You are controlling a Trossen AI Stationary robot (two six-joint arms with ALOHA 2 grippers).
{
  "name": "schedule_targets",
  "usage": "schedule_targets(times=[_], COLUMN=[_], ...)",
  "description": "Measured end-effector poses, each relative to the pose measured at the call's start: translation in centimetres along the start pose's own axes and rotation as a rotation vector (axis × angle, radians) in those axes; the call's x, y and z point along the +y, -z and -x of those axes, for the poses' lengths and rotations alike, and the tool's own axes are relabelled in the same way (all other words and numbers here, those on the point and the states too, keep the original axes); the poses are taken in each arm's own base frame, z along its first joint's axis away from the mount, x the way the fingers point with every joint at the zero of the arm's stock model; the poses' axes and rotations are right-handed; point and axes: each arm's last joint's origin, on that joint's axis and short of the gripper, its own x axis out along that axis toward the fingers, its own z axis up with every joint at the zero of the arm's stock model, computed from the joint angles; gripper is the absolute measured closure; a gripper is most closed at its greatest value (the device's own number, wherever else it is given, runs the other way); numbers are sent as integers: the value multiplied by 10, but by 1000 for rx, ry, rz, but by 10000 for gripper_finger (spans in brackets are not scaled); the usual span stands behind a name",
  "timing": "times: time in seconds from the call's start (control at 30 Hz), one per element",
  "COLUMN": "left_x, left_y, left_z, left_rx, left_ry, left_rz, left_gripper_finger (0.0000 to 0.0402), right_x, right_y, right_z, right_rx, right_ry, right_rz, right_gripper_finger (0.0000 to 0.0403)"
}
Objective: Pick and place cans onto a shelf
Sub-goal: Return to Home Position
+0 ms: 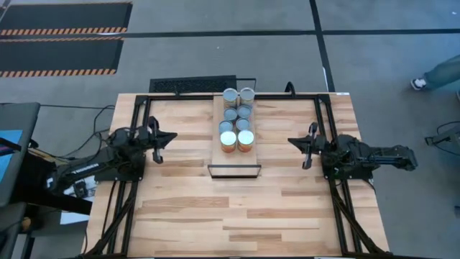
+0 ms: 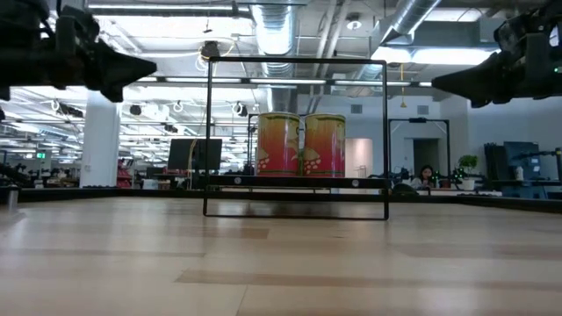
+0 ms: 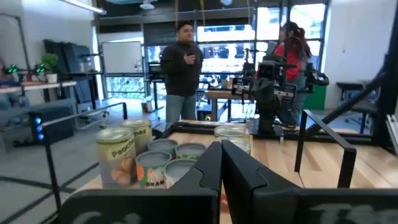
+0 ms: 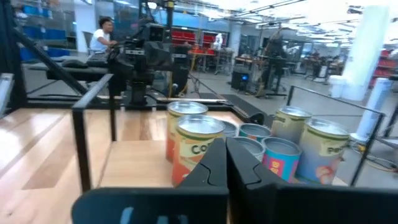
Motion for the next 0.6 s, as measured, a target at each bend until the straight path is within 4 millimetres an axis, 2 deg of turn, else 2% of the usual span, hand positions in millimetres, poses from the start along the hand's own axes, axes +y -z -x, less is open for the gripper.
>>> schedule_targets(times=[0.23,0.6], left_x=[2,4], left_y=[12,13], left_z=[3,3], left_rx=[117,124], left_ry=[-94,-151], left_rz=[83,90], left_gripper_finger=[401,401], right_x=[-6,-17], right_y=[0,1], right_z=[0,-1], right_rx=[3,19], right_ry=[109,254], right_rz=[-30,-13], right_gripper_finger=[395,382])
